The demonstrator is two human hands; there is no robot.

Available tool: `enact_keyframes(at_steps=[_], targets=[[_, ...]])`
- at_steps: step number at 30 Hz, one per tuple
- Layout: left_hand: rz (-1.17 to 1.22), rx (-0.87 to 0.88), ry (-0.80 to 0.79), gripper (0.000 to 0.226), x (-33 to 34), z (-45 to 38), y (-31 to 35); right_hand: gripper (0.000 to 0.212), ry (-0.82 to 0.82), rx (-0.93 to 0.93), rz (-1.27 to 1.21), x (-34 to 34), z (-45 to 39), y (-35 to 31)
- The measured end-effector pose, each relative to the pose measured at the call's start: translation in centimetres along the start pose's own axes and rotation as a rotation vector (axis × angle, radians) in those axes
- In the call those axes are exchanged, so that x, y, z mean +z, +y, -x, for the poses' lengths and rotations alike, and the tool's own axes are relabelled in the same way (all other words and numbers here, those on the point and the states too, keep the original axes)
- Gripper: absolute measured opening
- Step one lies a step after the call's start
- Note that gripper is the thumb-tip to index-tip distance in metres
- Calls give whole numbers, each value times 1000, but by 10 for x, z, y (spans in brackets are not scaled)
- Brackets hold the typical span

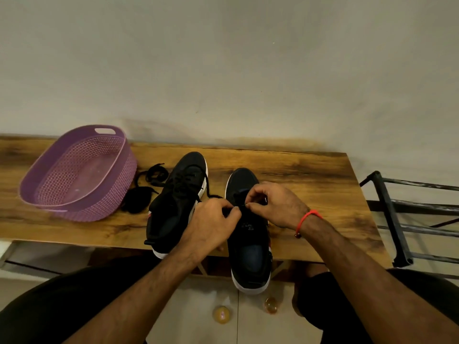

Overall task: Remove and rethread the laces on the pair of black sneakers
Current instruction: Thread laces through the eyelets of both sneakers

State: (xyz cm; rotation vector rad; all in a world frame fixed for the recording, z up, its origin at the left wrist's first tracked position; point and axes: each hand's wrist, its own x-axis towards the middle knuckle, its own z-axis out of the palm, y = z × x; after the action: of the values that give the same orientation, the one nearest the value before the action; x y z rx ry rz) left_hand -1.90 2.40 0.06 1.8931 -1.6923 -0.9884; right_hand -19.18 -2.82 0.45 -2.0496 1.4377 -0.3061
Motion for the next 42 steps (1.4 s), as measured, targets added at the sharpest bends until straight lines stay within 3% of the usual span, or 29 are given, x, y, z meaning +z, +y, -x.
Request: enact_keyframes(at_steps=[7, 17, 25, 31, 33, 37, 39, 42], targets=[[430, -272, -160, 20, -9, -5, -10, 6, 2, 3, 100, 8, -1, -8], [486, -252, -154, 20, -11, -5, -10, 8, -7, -13, 157, 14, 0, -12], [271, -124, 14, 8, -10, -12, -15, 21, 37, -11, 89, 14, 3, -8], [-148, 51, 244, 6, -37, -21, -24, 32, -39, -59, 159, 16, 4, -13], [-118, 72, 364, 4, -53, -22, -24, 31, -54, -39, 153, 17, 4, -13], [260, -1, 561, 13, -74, -24, -20, 28, -38, -26, 150, 18, 3, -15], [336, -36, 483, 17, -71, -20, -16, 23, -1, -33, 140, 20, 2, -16], [178, 11, 255, 9, -51, -10, -11, 5, 80, -55, -6, 25, -1, -14]])
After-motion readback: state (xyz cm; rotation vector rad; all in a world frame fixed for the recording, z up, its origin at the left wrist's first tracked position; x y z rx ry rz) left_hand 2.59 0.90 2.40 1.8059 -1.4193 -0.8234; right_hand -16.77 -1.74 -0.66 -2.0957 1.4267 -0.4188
